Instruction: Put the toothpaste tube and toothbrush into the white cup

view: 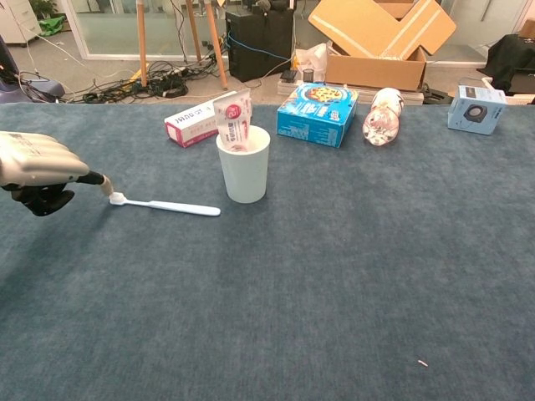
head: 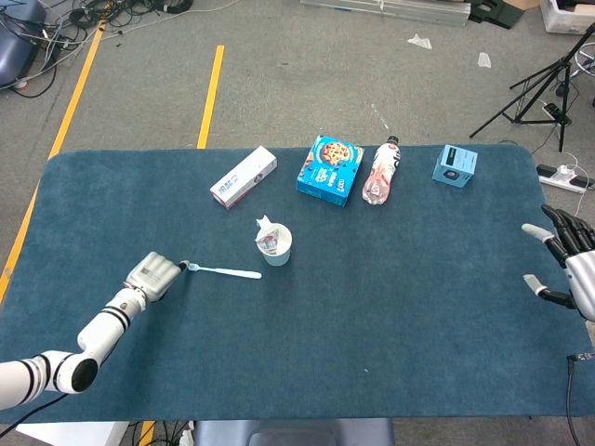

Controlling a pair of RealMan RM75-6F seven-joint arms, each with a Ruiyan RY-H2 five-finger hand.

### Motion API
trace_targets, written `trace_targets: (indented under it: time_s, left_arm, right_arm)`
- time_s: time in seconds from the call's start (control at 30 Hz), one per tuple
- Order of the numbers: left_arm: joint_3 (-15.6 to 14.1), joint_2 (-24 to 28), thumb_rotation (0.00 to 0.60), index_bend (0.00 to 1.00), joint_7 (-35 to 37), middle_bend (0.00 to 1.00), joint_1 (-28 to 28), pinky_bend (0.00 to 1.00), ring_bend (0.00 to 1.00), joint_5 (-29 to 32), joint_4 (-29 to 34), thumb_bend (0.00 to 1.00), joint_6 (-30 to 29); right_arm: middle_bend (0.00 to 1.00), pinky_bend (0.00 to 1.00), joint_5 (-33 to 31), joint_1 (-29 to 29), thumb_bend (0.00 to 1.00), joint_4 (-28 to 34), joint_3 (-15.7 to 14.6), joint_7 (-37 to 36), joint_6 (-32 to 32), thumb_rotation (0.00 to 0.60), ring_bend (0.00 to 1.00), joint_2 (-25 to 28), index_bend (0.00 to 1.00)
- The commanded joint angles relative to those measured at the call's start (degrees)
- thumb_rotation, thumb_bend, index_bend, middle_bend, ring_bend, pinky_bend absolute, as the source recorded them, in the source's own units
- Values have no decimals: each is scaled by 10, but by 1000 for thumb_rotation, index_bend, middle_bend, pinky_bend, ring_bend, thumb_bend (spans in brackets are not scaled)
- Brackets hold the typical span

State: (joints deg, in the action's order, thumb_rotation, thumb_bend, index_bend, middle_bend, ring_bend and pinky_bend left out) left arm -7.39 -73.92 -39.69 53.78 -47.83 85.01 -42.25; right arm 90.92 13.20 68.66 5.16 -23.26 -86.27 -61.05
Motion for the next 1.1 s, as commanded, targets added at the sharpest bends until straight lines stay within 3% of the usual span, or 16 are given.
trace_targets:
  time_s: [0.03, 0.27, 0.37, 0.43, 0.47, 0.53, 0.63, 0.7, 0.87, 1.1]
  left_arm:
    - [-8, 16, 600, 144, 0, 1000, -5, 910, 934, -13, 29, 769, -8]
    - [1, 34, 600, 145, 23, 1000, -19, 903, 920, -47, 55, 768, -38]
    - [17, 36, 600, 145, 43, 965, -26, 861, 847, -50, 51, 744, -56]
    - [31, 36, 600, 151, 60, 826, -31, 789, 731, -45, 54, 587, -66]
    - [40, 34, 600, 163, 74, 704, -36, 740, 644, -44, 55, 476, -75]
    - [55, 29, 600, 191, 100, 464, -44, 631, 468, -41, 58, 358, -82]
    - [77, 18, 600, 265, 137, 133, -53, 343, 153, -31, 58, 277, -88]
    - [92, 6, 600, 317, 158, 66, -58, 227, 64, -16, 51, 270, -89]
    - [120, -23, 600, 433, 193, 17, -57, 83, 0, 38, 28, 265, -67]
    - [140, -64, 600, 434, 213, 0, -55, 1, 0, 68, -7, 253, -60]
  right_arm:
    - [0, 127, -1, 0, 197, -2, 0, -2, 0, 600, 0, -1, 230]
    - [0, 127, 1, -1, 197, -5, -1, -4, -1, 600, 0, -3, 230]
    - [0, 127, 1, -1, 197, -4, 0, -4, -3, 600, 0, -2, 230]
    - [0, 127, 1, -1, 197, -3, 0, -4, -4, 600, 0, -1, 230]
    - [0, 127, 0, -1, 197, -3, 0, -4, -4, 600, 0, -1, 230]
    - [0, 127, 0, -1, 197, -2, 1, -5, -5, 600, 0, 0, 230]
    - [0, 127, 1, -1, 197, -1, 0, -4, -4, 600, 0, 0, 230]
    - [0, 127, 1, -1, 197, 0, 0, -3, -3, 600, 0, 1, 230]
    - [0, 126, -2, -1, 197, -2, 0, -5, 0, 600, 0, 0, 230]
    - [0, 127, -6, -2, 197, -11, 0, -12, 5, 600, 0, -1, 231]
